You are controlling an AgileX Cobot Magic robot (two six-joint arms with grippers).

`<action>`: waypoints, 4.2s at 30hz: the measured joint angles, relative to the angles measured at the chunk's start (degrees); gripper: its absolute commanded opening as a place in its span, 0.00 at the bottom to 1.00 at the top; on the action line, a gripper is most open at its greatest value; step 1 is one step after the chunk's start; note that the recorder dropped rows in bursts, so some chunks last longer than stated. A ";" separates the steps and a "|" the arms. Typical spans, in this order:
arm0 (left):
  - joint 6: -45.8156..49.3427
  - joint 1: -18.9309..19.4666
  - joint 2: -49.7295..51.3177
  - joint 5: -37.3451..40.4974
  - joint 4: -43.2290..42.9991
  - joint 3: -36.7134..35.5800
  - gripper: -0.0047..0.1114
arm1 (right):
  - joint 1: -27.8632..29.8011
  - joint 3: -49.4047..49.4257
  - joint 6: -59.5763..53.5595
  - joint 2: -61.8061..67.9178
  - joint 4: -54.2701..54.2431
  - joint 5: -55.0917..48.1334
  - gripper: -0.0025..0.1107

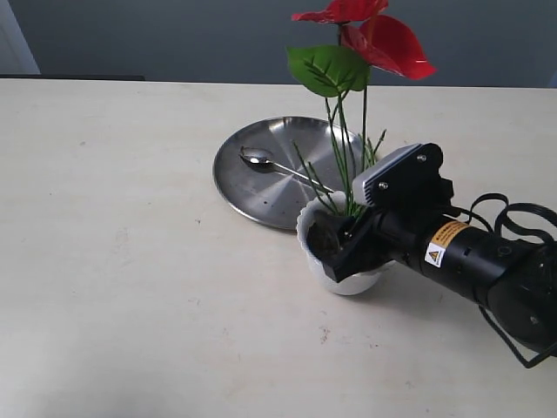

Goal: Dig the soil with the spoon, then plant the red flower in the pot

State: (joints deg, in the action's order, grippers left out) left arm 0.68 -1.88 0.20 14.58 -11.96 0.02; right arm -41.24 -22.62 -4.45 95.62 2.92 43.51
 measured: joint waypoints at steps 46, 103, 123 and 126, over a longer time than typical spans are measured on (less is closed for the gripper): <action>0.00 0.00 0.00 0.00 0.00 0.00 0.04 | 0.00 0.30 2.71 -16.49 0.42 -24.92 0.78; 0.00 0.00 0.00 0.00 0.00 0.00 0.04 | 16.53 7.26 2.95 -95.00 -20.60 -62.26 0.78; 0.00 0.00 0.00 0.00 0.00 0.00 0.04 | 20.30 22.38 0.55 -95.24 -19.29 -50.07 0.78; 0.00 0.00 0.00 0.00 0.00 0.00 0.04 | 20.30 22.38 0.55 -95.24 -19.29 -50.07 0.78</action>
State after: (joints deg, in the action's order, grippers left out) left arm 0.68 -1.88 0.20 14.58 -11.96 0.02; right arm -20.94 -0.24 -3.90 0.38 -16.37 -6.56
